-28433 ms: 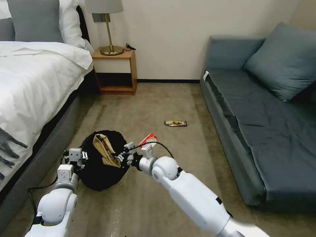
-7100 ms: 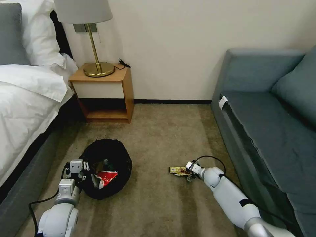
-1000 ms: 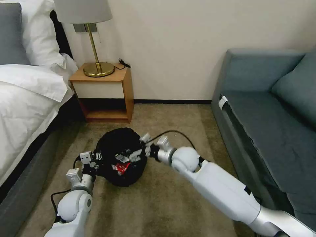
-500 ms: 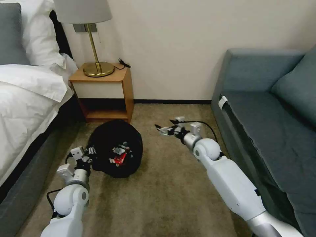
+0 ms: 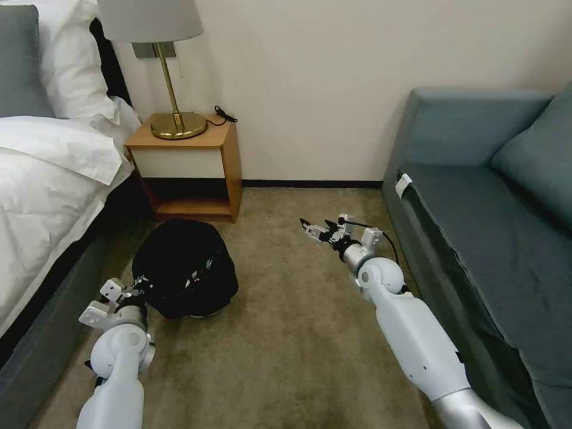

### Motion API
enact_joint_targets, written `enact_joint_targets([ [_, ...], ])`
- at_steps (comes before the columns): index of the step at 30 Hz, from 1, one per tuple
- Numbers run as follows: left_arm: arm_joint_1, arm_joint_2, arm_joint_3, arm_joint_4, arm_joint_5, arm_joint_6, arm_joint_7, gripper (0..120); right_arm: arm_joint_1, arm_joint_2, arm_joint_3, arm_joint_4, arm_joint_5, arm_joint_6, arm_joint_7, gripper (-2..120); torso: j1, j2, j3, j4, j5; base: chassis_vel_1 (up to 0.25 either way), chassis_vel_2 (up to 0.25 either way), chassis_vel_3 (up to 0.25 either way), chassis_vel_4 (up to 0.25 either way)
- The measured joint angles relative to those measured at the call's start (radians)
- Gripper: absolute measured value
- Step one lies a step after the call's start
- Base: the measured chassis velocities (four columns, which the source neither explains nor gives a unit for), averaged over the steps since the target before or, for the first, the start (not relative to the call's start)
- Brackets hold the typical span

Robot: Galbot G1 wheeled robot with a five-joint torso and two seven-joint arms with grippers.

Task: Pick up the trash bin, then pick up the garbage on the floor and place it into the trash bin.

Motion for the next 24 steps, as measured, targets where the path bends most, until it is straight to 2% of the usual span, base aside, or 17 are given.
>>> enact_joint_targets([
  [4, -0.019, 0.013, 0.003, 0.039, -0.004, 0.003, -0.005, 0, -0.008, 0.013, 0.011, -0.005, -0.012, 0.009, 0.000, 100, 0.000, 0.000, 0.000, 0.0000, 0.0001, 0.000, 0.000, 0.000, 0.000],
  [7, -0.030, 0.019, 0.009, 0.056, -0.004, 0.004, -0.005, 4, -0.008, 0.017, 0.018, -0.010, -0.016, 0.012, 0.000, 100, 0.000, 0.000, 0.000, -0.0001, -0.0001, 0.000, 0.000, 0.000, 0.000],
  [11, -0.042, 0.027, 0.023, 0.074, 0.004, 0.004, -0.002, 19, -0.014, 0.020, 0.029, -0.016, -0.028, 0.018, -0.001, 100, 0.000, 0.000, 0.000, -0.0002, 0.0001, 0.000, 0.000, 0.000, 0.000],
  [12, -0.042, 0.027, 0.023, 0.074, 0.004, 0.004, -0.002, 19, -0.014, 0.020, 0.029, -0.016, -0.028, 0.018, -0.001, 100, 0.000, 0.000, 0.000, -0.0002, 0.0001, 0.000, 0.000, 0.000, 0.000],
  [15, -0.047, 0.029, 0.032, 0.078, 0.019, 0.005, 0.002, 32, -0.024, 0.020, 0.037, -0.013, -0.031, 0.018, -0.001, 100, 0.000, 0.000, 0.000, -0.0002, 0.0002, 0.000, 0.000, 0.000, 0.000],
  [17, -0.048, 0.029, 0.033, 0.078, 0.022, 0.004, 0.002, 34, -0.025, 0.020, 0.038, -0.013, -0.031, 0.018, -0.001, 100, 0.000, 0.000, 0.000, -0.0002, 0.0002, 0.000, 0.000, 0.000, 0.000],
  [20, -0.050, 0.029, 0.043, 0.072, 0.059, 0.002, 0.002, 54, -0.040, 0.019, 0.051, 0.001, -0.034, 0.018, -0.002, 100, 0.000, 0.000, 0.000, -0.0001, 0.0000, 0.000, 0.000, 0.000, 0.000],
  [21, -0.050, 0.029, 0.043, 0.072, 0.059, 0.002, 0.002, 54, -0.040, 0.019, 0.051, 0.001, -0.034, 0.018, -0.002, 100, 0.000, 0.000, 0.000, -0.0001, 0.0000, 0.000, 0.000, 0.000, 0.000],
  [22, -0.050, 0.029, 0.047, 0.063, 0.082, 0.002, 0.002, 57, -0.047, 0.019, 0.055, 0.007, -0.038, 0.020, -0.002, 100, 0.000, 0.000, 0.000, -0.0002, 0.0002, 0.000, 0.000, 0.000, 0.000],
  [23, -0.044, 0.030, 0.052, 0.054, 0.164, -0.004, 0.007, 66, -0.055, 0.018, 0.058, 0.012, -0.049, 0.034, 0.001, 100, 0.000, 0.000, 0.000, -0.0003, 0.0001, 0.000, 0.000, 0.000, 0.000],
  [24, -0.039, 0.030, 0.055, 0.052, 0.233, -0.013, 0.015, 68, -0.059, 0.019, 0.058, 0.014, -0.058, 0.043, 0.005, 100, 0.000, 0.000, 0.000, -0.0003, 0.0001, 0.000, 0.000, 0.000, 0.000],
])
